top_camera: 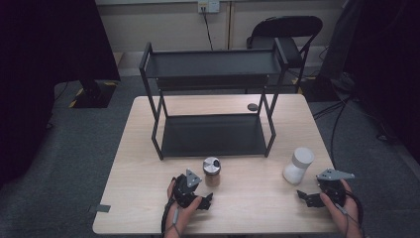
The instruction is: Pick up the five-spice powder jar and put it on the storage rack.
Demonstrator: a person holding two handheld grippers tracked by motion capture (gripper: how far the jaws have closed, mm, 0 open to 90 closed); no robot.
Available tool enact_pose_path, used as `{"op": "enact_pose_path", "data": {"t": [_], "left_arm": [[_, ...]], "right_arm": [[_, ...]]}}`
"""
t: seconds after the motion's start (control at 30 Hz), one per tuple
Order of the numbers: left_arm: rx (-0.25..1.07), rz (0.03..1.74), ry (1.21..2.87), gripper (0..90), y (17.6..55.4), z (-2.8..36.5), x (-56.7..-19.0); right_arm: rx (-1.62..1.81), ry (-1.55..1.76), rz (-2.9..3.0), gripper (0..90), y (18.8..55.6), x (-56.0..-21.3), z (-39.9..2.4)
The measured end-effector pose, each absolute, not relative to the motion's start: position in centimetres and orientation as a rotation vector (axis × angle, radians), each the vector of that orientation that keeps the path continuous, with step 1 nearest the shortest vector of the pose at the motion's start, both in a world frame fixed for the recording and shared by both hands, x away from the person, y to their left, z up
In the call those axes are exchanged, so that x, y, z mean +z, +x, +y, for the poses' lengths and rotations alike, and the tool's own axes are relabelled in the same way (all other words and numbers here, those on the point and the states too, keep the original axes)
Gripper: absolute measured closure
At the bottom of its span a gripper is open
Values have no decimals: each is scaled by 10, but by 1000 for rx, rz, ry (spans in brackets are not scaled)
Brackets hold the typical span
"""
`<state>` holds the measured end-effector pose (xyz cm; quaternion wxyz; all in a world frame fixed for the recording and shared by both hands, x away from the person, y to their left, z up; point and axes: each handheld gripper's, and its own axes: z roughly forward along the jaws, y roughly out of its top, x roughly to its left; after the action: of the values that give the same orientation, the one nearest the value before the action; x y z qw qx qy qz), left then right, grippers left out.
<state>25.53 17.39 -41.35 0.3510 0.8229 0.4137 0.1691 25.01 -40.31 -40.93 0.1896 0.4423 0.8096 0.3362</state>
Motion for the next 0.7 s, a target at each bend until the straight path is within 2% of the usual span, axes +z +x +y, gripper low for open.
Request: {"op": "enact_pose_path", "data": {"t": [0.7], "left_arm": [[391, 1092, 2095, 18, 260, 174, -412]], "right_arm": [[945, 1244, 2276, 0, 250, -409, -403]]}}
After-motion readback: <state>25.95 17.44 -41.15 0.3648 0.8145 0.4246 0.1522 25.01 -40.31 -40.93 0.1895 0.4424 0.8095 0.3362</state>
